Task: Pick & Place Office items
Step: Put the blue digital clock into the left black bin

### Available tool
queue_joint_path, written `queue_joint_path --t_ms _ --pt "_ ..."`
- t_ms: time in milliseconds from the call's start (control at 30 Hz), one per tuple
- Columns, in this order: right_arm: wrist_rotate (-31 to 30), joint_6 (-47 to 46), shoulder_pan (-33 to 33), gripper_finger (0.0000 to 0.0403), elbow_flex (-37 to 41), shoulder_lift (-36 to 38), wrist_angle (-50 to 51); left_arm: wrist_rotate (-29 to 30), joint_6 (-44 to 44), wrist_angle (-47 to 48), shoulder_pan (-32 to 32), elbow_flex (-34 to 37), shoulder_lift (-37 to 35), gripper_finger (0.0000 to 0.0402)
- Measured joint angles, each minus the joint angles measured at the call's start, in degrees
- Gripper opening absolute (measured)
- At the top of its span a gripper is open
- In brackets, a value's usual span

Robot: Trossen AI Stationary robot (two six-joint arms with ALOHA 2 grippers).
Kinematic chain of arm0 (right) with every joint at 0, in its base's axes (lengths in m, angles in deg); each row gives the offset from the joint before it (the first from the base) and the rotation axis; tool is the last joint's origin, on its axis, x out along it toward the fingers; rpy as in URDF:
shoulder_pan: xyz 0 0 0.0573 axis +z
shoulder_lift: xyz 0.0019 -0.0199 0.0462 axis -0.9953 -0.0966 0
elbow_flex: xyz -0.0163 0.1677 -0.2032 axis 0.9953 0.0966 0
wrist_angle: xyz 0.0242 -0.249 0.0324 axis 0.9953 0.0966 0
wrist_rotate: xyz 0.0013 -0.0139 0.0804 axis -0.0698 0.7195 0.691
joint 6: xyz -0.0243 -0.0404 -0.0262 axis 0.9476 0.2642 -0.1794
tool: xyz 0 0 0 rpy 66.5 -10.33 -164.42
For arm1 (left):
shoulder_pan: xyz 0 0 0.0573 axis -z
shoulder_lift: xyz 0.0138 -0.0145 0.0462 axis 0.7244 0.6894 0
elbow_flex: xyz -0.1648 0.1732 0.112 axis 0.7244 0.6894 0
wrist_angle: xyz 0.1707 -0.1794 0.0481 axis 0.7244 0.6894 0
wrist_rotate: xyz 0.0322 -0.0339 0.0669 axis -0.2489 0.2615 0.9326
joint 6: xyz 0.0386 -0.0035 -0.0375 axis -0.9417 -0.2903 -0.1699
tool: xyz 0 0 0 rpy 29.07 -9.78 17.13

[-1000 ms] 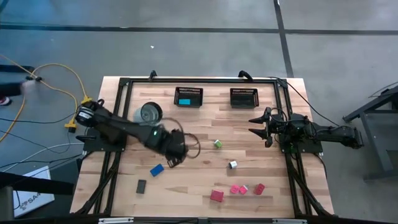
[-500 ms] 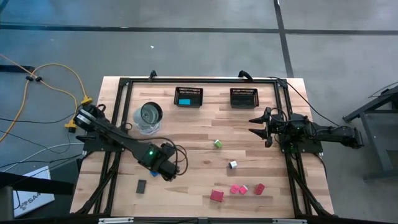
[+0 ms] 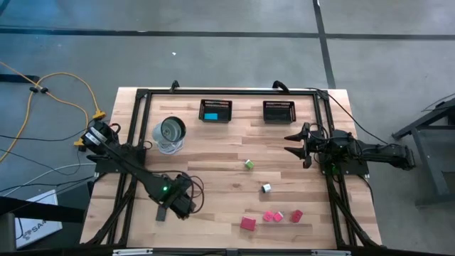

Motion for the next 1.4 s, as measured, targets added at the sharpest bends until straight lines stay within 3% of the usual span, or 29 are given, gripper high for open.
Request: queue_joint_path --t_ms 467,1400 --pt "0.0 0.0 0.0 0.0194 0.0 0.0 0.0 -0.7 -4.3 -2.2 0.5 3.7 0.0 0.0182" --pt "0.0 0.0 0.0 0.0194 0.0 0.0 0.0 -1.8 -5.8 -4.1 0.4 4.3 2.6 0.0191"
